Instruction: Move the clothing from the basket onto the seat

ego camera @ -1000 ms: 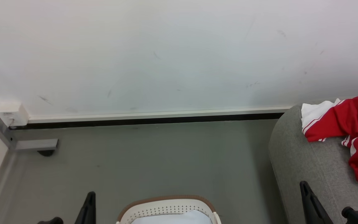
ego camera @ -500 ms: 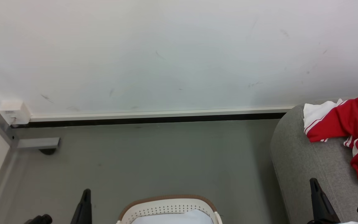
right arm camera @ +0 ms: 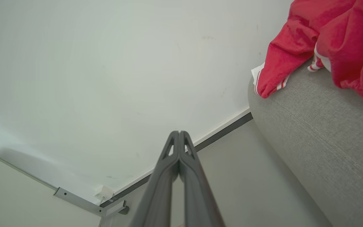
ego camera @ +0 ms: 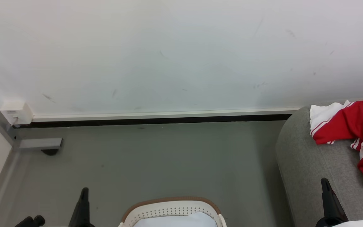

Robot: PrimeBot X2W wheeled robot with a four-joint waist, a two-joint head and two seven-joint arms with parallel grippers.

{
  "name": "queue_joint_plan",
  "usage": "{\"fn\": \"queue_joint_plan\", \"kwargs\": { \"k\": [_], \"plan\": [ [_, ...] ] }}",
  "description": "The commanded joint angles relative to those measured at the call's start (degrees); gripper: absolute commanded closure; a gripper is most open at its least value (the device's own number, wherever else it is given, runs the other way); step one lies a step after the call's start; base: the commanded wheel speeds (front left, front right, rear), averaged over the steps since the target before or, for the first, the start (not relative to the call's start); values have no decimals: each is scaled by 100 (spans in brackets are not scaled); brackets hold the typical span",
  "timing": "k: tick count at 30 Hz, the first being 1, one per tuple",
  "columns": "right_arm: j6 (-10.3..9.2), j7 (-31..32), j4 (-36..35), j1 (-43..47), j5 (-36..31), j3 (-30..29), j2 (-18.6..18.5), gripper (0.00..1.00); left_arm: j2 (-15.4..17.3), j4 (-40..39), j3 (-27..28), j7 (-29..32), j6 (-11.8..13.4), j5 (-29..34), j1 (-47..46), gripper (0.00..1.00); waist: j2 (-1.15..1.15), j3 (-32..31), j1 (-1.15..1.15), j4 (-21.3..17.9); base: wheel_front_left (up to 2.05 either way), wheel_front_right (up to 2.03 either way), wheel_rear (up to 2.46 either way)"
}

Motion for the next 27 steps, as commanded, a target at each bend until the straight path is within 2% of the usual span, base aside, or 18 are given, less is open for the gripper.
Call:
{"fn": "queue_joint_plan", "kwargs": {
  "k": [1,27],
  "plan": [
    [-4,27,-46,-148,164,-55,1,100,21,-42,44,37,-24,-201,-134,100,0,1,0,3,0,0,0],
    [-7,433,47,-297,1734,-345,38,100,5,61,226,513,-75,-1898,-350,100,0,30,0,82,0,0,0]
  ]
}}
